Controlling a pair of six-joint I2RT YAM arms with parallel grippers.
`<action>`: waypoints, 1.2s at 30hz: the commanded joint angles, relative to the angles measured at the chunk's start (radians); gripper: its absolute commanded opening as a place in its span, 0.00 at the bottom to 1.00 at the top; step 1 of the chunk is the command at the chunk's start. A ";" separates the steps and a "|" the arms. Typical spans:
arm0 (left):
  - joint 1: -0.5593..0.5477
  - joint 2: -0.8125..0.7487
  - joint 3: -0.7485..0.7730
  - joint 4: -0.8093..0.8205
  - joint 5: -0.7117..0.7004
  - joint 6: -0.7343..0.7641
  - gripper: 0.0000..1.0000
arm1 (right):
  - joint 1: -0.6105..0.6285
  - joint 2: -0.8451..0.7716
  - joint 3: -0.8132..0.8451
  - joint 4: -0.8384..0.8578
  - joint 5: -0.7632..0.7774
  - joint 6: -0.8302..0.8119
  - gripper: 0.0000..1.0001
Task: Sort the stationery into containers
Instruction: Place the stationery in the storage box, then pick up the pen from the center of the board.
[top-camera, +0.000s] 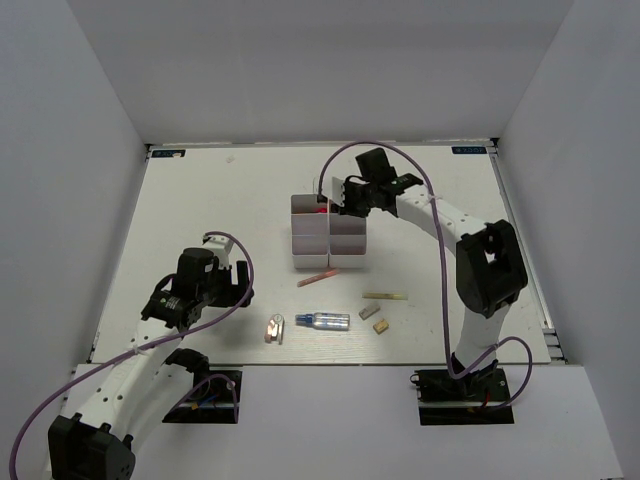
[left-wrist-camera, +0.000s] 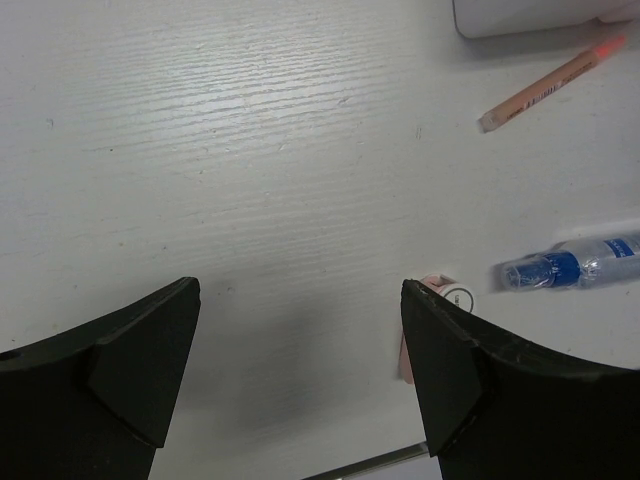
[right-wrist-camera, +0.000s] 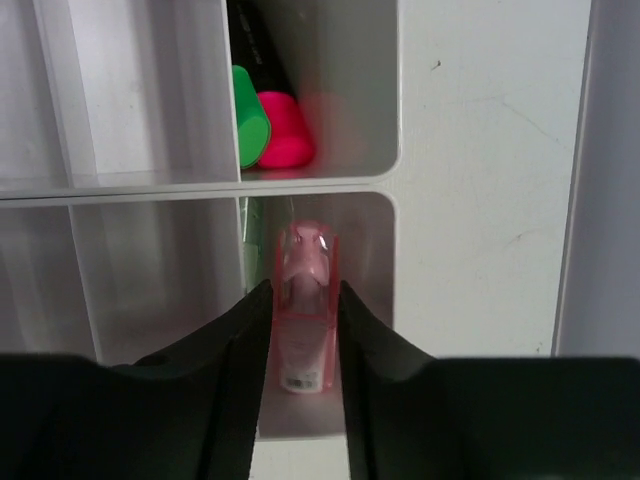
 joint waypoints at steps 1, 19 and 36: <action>0.003 -0.006 0.001 0.004 -0.006 0.009 0.92 | 0.006 -0.065 -0.008 0.037 0.005 -0.001 0.39; -0.006 0.121 0.020 0.165 0.399 -0.040 0.07 | 0.001 -0.289 -0.006 -0.042 0.059 0.501 0.30; -0.418 0.652 0.465 -0.019 0.234 0.433 0.53 | -0.060 -0.745 -0.509 -0.133 -0.098 0.525 0.40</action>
